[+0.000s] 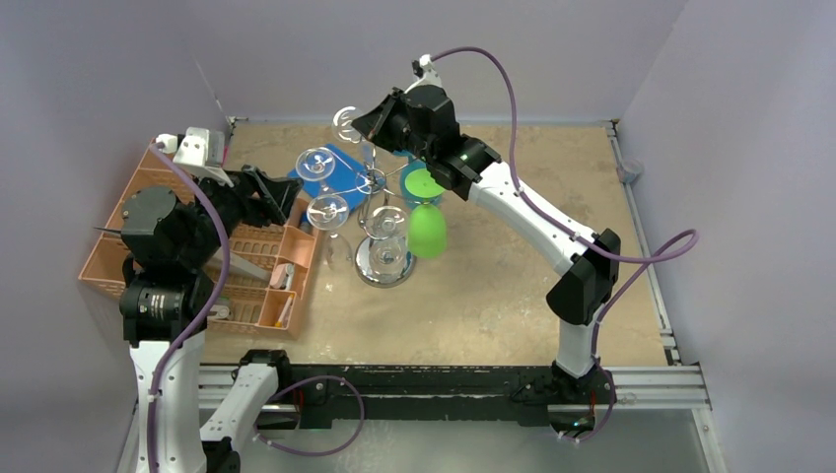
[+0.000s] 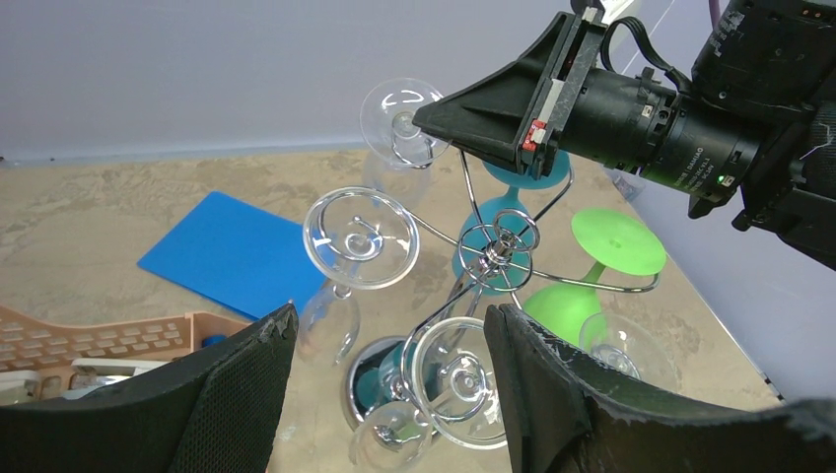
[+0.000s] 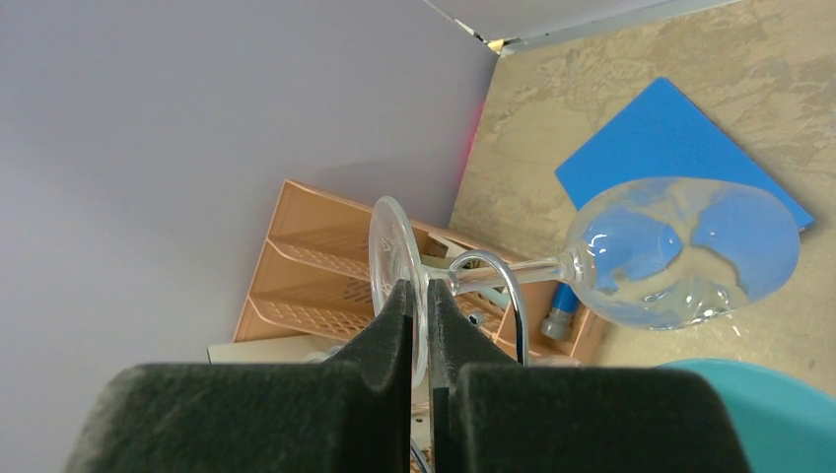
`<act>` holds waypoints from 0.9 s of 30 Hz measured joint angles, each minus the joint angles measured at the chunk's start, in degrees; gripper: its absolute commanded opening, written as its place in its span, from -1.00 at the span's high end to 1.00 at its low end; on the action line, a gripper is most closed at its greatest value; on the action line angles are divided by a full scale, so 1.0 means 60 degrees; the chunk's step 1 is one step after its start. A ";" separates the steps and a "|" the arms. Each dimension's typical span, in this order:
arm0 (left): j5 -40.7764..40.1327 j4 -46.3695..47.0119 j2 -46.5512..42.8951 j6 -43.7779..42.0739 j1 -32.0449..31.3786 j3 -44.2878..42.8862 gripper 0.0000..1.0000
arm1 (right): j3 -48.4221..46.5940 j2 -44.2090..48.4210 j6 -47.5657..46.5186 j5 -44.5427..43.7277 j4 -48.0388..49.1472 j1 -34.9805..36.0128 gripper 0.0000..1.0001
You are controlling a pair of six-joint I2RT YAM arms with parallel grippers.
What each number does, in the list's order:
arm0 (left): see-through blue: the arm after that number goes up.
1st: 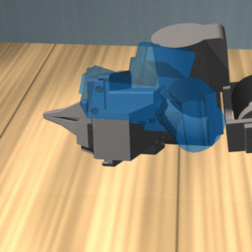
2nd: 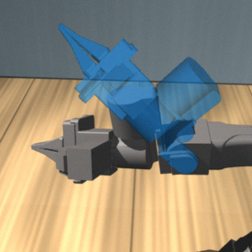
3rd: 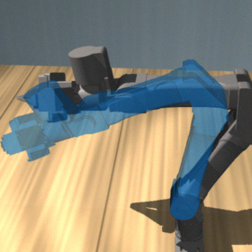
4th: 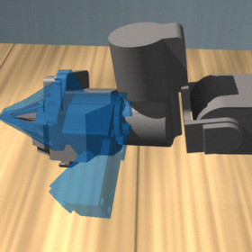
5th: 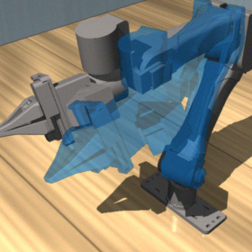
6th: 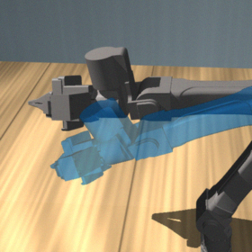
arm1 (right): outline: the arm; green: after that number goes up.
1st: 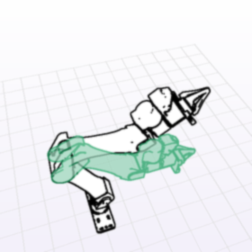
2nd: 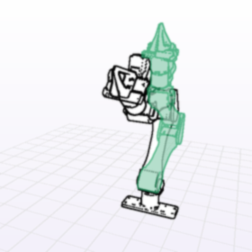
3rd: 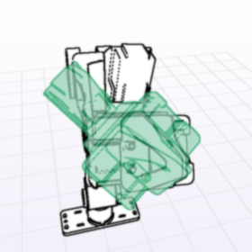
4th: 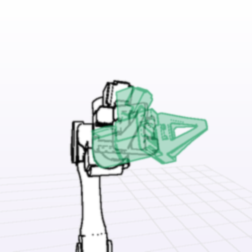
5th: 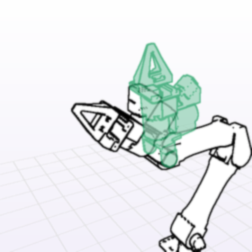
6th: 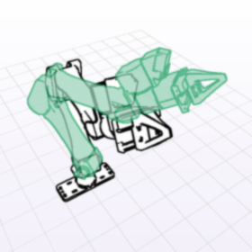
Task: Place the wine glass upside down on the wine glass rack
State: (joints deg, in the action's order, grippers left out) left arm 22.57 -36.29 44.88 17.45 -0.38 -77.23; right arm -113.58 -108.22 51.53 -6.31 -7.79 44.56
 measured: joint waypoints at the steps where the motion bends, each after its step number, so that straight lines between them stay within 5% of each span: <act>1: 0.0004 0.0018 0.0000 0.0000 0.0000 0.0000 -0.37 | 0.0000 0.0000 0.0000 0.0004 0.0000 0.0000 1.00; 15: 0.0044 0.0055 0.0007 0.0029 0.0000 0.0047 -0.38 | -0.0022 0.0040 0.0113 0.0219 -0.0557 0.0000 0.98; 27: 0.0033 0.0055 0.0007 0.0029 0.0000 0.0047 -0.38 | -0.0022 0.0215 0.0353 0.0219 -0.0816 0.0004 0.34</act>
State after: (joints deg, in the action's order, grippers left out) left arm 22.76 -35.97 44.93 17.63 -0.38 -76.95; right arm -113.71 -106.94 53.65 -4.99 -12.69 44.58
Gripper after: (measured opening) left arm 0.687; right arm 0.262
